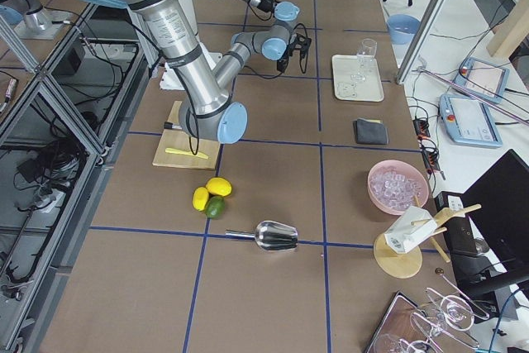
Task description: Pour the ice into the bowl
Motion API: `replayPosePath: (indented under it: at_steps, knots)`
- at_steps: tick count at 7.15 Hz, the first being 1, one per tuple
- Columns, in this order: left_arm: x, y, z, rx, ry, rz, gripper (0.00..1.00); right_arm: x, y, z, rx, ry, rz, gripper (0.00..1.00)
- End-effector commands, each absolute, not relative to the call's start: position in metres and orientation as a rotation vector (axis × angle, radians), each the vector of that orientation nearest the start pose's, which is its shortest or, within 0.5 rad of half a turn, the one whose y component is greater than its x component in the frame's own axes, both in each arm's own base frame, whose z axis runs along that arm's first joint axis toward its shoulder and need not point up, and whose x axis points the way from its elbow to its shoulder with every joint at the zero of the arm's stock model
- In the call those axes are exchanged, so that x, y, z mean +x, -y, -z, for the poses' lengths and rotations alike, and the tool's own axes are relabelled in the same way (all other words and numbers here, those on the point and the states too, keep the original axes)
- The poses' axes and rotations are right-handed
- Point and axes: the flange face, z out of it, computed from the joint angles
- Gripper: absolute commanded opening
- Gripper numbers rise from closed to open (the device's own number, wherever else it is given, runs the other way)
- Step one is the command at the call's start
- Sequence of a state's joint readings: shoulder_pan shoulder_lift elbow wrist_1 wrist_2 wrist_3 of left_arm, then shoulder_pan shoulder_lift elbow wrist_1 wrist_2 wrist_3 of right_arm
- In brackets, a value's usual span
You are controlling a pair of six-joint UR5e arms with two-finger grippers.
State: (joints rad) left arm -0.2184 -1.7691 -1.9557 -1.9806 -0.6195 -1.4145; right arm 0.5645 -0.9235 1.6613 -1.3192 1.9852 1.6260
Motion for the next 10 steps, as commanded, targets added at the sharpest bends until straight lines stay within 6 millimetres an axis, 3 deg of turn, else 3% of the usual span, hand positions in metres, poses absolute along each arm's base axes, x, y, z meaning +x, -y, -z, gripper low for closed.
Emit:
replayPosePath:
  at_steps: [1, 4, 6, 8, 9, 10]
  knots:
    - [0.466, 0.32, -0.323, 1.051, -0.693, 0.518, 0.0, -0.522, 0.441, -0.205, -0.123, 1.042, -0.358, 1.0]
    - [0.46, 0.316, -0.306, 1.089, -0.65, 0.401, 0.0, -0.522, 0.441, -0.204, -0.123, 1.045, -0.356, 1.0]
    - [0.463, 0.32, -0.326, 1.181, -0.542, 0.399, 0.0, -0.522, 0.441, -0.203, -0.124, 1.046, -0.357, 1.0]
    - [0.468, 0.311, -0.326, 1.231, -0.452, 0.276, 0.0, -0.522, 0.441, -0.202, -0.123, 1.049, -0.356, 1.0]
    - [0.48, 0.305, -0.343, 1.299, -0.35, 0.23, 0.0, -0.522, 0.441, -0.202, -0.123, 1.049, -0.356, 1.0]
    - [0.479, 0.303, -0.341, 1.333, -0.267, 0.147, 0.0, -0.522, 0.441, -0.202, -0.122, 1.048, -0.355, 1.0]
